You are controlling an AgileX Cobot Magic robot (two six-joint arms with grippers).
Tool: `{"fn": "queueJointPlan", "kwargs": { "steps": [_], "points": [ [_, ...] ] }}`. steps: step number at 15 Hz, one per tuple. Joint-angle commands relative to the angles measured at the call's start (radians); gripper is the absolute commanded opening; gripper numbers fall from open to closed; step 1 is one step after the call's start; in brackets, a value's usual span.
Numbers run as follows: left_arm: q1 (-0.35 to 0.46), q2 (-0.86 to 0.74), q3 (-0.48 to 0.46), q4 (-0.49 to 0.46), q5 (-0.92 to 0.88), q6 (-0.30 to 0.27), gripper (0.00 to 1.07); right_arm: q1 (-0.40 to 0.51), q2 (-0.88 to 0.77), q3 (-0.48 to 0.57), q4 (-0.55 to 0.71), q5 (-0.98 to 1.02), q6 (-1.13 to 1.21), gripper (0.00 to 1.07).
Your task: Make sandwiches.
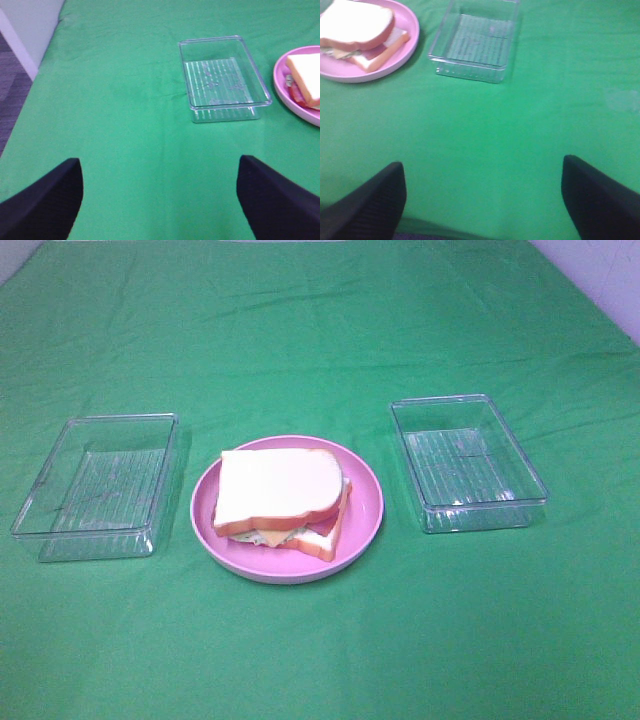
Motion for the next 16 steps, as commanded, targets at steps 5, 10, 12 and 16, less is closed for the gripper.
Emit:
{"fn": "queueJointPlan", "kwargs": {
  "steps": [5,10,12,16],
  "points": [
    [0.050,-0.025,0.001,-0.007,-0.011,-0.002,0.81,-0.171,-0.015,0.005,-0.002,-0.006,-0.012,0.80],
    [0.050,-0.025,0.001,-0.007,-0.011,-0.002,0.81,-0.172,-0.073,0.005,-0.001,-0.006,-0.012,0.80],
    [0.050,-0.025,0.001,-0.007,-0.011,-0.002,0.81,-0.172,-0.117,0.005,-0.001,-0.006,-0.012,0.80],
    [0.050,-0.020,0.001,-0.007,-0.011,-0.002,0.81,-0.172,-0.146,0.005,-0.001,-0.006,-0.012,0.80]
  ]
}}
